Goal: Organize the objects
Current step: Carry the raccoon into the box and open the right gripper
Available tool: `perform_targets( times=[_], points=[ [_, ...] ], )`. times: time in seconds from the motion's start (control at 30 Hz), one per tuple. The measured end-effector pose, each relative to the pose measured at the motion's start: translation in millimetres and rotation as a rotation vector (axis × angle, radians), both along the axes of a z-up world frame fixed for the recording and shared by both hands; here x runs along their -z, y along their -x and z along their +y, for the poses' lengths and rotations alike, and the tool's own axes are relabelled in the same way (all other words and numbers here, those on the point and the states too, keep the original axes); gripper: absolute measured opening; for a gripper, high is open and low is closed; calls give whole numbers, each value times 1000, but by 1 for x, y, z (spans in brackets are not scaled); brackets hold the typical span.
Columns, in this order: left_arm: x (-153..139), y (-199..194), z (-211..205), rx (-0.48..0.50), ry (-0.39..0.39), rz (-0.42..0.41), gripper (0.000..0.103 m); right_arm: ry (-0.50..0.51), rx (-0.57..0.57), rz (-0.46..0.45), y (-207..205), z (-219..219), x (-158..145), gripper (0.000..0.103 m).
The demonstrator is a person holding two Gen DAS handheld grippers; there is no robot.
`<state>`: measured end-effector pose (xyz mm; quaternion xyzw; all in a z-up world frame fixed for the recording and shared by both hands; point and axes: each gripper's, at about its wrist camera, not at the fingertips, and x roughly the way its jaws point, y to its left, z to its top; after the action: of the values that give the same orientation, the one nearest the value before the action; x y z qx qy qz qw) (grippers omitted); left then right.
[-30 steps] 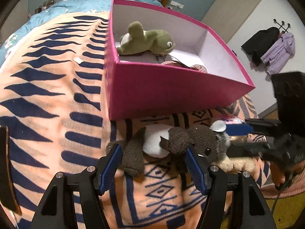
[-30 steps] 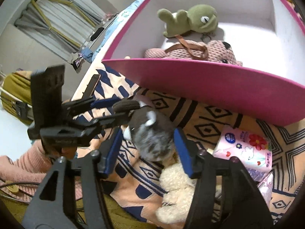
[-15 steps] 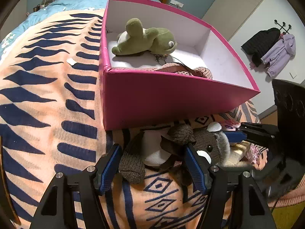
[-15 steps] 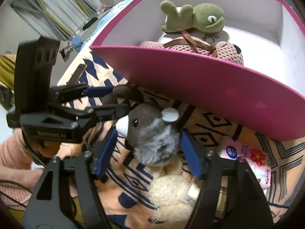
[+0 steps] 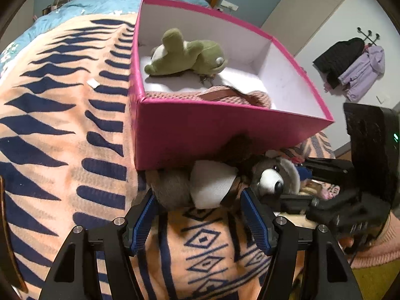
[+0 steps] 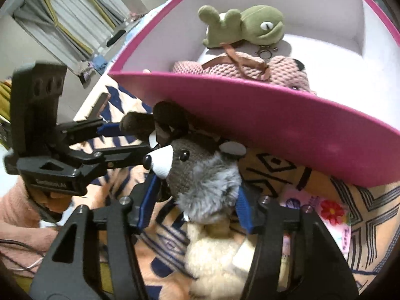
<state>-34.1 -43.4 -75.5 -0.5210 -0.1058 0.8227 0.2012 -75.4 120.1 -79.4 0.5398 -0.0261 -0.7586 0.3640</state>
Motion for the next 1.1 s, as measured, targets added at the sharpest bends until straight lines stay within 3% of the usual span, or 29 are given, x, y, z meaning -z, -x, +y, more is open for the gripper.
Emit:
perform_targets(
  times=[0.17,0.4,0.6,0.83,1.1],
  points=[
    [-16,-13,5,69,-80,24,68,64,-3,-4,-2,17,-20,57],
    [-46,-22,26,152,-88,104,64,88,-59,42,-8,18,-53,57],
    [-76,-25,23,155,-111,179,61,125,-69,93,-7,29,-82,57],
    [-104,-9,23,141,-86,259,61,162,-73,147,12,31,-108,57],
    [-106,26,24,122,-25,278,61,155,-81,153,48,26,-111,57]
  ],
)
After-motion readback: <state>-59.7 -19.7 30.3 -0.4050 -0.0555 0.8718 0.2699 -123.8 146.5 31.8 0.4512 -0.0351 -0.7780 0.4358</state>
